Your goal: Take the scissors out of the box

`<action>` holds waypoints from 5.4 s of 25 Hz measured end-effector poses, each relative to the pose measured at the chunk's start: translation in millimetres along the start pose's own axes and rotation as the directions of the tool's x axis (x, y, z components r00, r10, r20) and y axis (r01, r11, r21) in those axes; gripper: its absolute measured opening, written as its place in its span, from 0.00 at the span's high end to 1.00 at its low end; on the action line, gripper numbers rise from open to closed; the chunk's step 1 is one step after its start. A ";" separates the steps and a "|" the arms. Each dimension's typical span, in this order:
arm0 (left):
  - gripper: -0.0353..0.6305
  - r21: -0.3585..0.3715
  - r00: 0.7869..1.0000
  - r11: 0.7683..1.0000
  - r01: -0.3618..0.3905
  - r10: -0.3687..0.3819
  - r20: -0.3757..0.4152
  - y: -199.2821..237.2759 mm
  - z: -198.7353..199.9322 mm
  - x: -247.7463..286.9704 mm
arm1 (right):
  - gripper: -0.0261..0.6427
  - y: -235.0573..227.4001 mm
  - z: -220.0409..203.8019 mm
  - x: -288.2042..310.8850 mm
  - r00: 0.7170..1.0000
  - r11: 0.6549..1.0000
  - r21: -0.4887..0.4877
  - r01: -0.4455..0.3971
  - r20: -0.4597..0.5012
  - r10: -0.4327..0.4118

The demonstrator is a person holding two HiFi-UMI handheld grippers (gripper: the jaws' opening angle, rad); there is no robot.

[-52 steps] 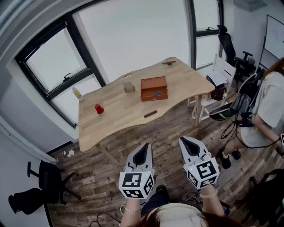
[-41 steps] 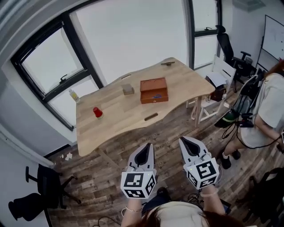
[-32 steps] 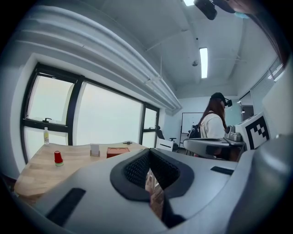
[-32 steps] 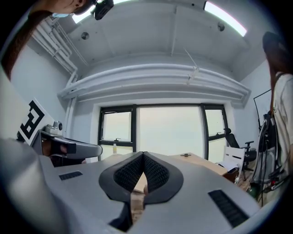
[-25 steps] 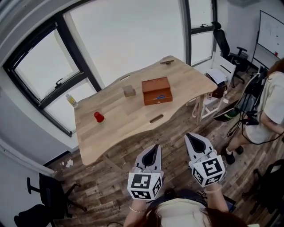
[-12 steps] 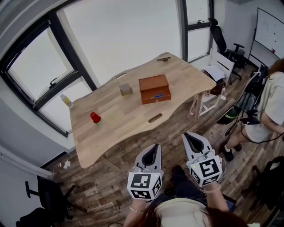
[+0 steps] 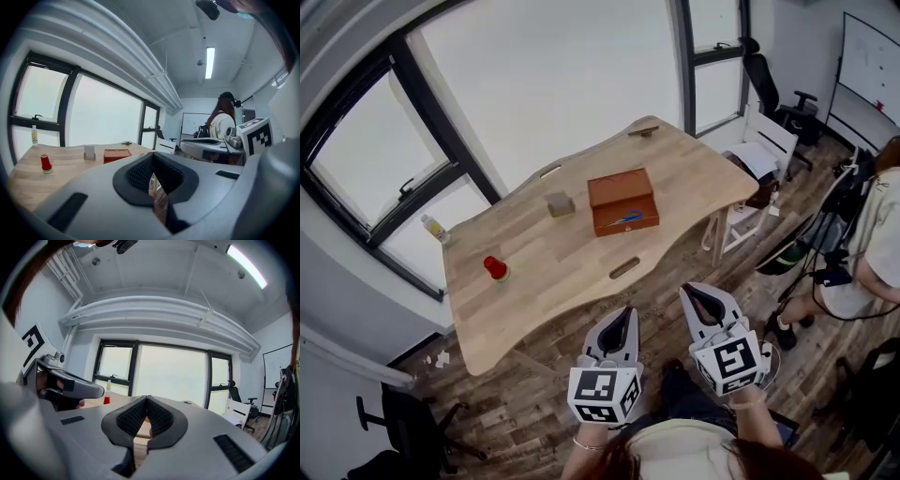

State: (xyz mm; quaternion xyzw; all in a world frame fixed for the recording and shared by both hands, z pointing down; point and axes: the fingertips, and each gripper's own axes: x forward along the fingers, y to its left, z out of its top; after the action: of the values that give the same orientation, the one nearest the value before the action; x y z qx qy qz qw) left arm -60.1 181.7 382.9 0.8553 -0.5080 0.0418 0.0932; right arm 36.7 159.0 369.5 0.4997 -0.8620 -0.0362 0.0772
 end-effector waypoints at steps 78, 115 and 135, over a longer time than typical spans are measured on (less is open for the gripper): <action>0.92 -0.065 0.995 0.998 0.015 -0.022 -0.101 226.9 8.0 331.5 | 0.88 -127.8 -54.9 363.9 0.955 0.983 -0.002 -0.186 -0.235 0.180; 0.92 -0.194 0.983 0.970 -0.144 0.119 -0.138 266.8 -3.6 394.0 | 0.79 -102.6 -190.0 427.9 0.562 0.685 -0.063 -0.726 -0.628 0.538; 0.92 -0.244 0.961 0.938 -0.246 0.203 -0.189 299.4 -21.4 392.3 | 0.76 -91.0 -264.0 440.7 0.358 0.574 -0.004 -0.819 -0.786 0.504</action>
State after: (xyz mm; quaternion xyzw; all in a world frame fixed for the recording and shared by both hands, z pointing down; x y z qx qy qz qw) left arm -133.7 -291.5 504.0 0.7652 -0.5942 0.0527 0.2419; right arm -56.1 -264.5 659.6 0.0404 -0.8582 0.0210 0.5114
